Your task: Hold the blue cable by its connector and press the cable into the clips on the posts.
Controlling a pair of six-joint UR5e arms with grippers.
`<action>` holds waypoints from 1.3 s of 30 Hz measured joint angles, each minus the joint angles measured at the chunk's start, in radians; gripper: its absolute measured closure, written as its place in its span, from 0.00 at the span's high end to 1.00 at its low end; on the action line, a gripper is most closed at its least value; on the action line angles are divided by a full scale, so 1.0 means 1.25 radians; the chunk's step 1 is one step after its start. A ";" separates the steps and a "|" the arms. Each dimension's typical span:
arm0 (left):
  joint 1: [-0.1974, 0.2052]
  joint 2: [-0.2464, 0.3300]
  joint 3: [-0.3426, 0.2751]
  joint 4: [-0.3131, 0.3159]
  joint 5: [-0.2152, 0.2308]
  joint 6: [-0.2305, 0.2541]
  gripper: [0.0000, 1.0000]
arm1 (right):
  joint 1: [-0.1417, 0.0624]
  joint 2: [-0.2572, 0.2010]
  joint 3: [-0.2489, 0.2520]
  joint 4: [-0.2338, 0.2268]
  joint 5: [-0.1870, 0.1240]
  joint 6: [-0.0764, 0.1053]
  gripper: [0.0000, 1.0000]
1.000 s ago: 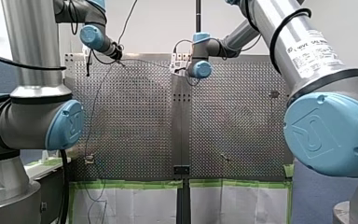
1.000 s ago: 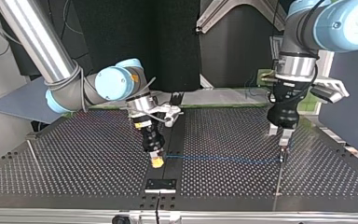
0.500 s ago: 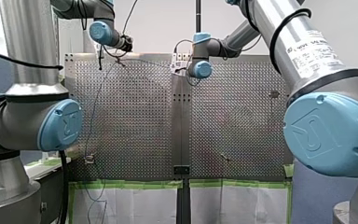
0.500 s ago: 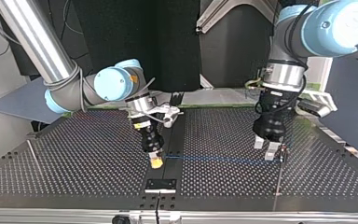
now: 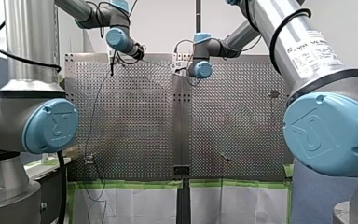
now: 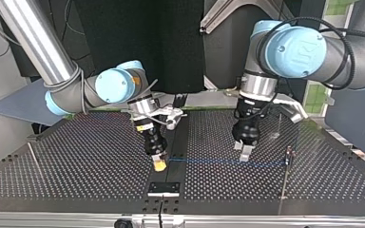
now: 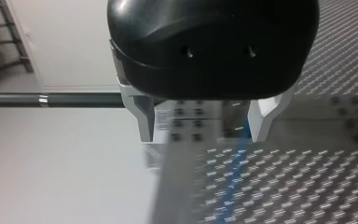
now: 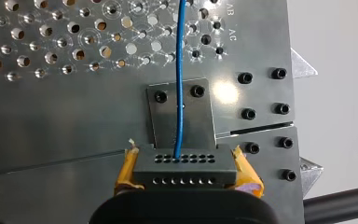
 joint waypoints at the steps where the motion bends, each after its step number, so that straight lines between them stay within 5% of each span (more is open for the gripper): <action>1: -0.008 -0.008 -0.005 -0.001 -0.008 0.000 1.00 | 0.000 0.000 0.000 0.000 0.000 0.000 0.00; 10: -0.058 -0.042 -0.023 0.021 -0.075 0.004 1.00 | 0.000 0.000 0.001 0.001 0.000 0.001 0.00; 26: -0.022 -0.043 -0.004 0.039 -0.202 0.007 1.00 | 0.000 0.000 0.001 0.002 0.000 0.001 0.00; 39: -0.006 -0.084 0.045 0.004 -0.219 0.052 1.00 | 0.000 0.001 0.001 0.001 0.000 0.001 0.00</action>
